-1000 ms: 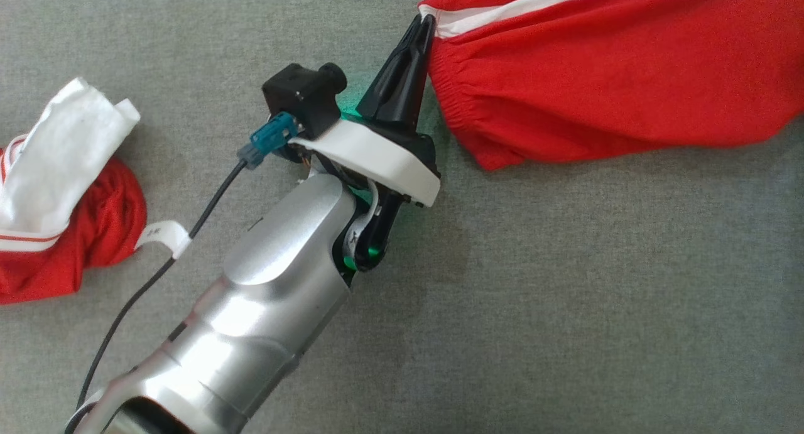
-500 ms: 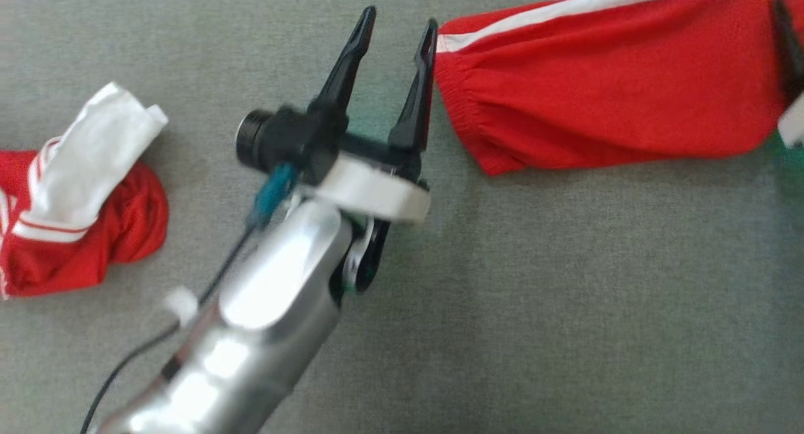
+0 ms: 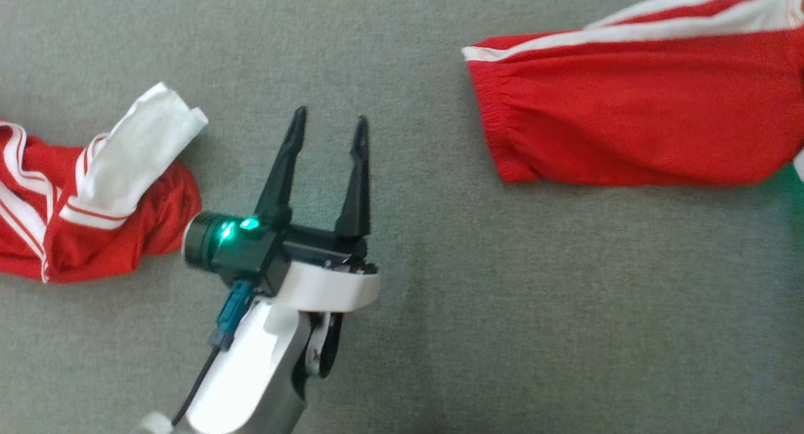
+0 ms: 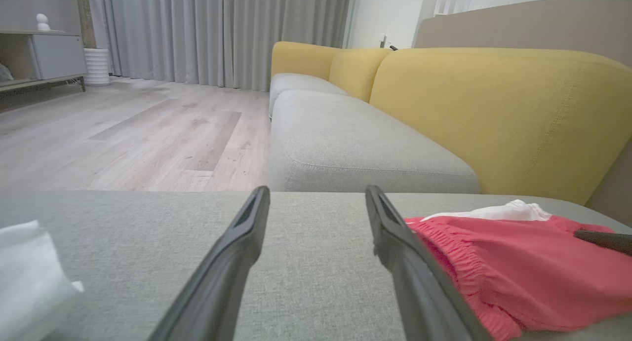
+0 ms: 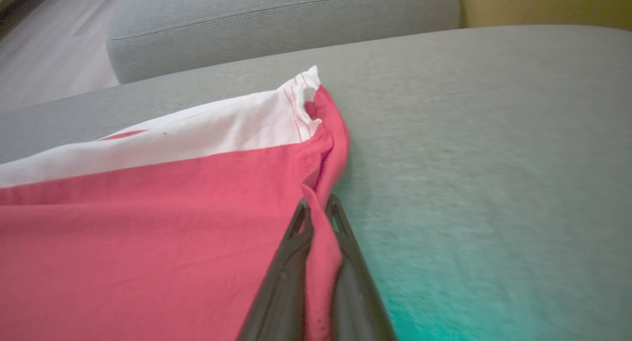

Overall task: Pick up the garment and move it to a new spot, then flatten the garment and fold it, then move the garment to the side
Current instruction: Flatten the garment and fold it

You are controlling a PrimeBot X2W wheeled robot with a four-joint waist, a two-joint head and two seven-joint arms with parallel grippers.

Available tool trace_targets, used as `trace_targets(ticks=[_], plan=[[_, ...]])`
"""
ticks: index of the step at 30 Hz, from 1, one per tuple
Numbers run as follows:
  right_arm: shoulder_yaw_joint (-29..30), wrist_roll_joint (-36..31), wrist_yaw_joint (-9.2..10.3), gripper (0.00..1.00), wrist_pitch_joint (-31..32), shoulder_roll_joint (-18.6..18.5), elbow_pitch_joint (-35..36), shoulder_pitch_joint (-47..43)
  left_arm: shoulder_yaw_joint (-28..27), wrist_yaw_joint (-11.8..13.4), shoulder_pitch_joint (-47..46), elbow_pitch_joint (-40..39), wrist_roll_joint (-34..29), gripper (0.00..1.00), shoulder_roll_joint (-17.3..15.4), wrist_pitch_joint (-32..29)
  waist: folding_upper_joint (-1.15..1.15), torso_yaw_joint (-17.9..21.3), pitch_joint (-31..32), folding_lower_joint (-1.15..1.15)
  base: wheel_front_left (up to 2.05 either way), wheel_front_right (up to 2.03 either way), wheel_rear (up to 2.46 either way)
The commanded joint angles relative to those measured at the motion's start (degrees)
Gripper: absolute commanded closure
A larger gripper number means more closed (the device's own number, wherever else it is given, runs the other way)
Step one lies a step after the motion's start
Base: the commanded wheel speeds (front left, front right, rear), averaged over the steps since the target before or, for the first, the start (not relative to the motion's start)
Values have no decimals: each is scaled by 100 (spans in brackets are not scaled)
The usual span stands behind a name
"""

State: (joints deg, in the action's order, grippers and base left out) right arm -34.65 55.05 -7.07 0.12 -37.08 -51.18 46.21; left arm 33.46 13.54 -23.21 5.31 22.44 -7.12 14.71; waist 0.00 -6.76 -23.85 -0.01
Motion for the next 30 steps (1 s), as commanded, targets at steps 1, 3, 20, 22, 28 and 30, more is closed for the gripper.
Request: trace_targets(ticks=[1,3,20,22,28,30], plan=[[-15,-13,-42,100,-129,-330,-76,-228,-283,-30,85,-203,-88,0,-125,29,0,107,160,1,0,0,0],[-67,-132,-42,100,-211,-493,-240,-277,-371,-61,186,-215,-128,0,-122,29,0,180,262,1,0,0,0],[-246,-204,-42,100,-626,-502,1446,-44,-771,-388,632,-74,-263,0,59,29,0,601,694,1,0,0,0],[-340,-190,-42,100,-503,-390,1883,-104,-781,-435,638,-47,-269,0,79,29,0,577,730,1,0,0,0],[-533,-224,-42,100,-267,146,2905,-433,-828,-535,680,-15,-290,0,141,29,0,405,781,1,0,0,0],[-620,-346,-42,100,-179,399,3064,-649,-846,-562,700,11,-285,0,170,29,0,325,791,1,0,0,0]])
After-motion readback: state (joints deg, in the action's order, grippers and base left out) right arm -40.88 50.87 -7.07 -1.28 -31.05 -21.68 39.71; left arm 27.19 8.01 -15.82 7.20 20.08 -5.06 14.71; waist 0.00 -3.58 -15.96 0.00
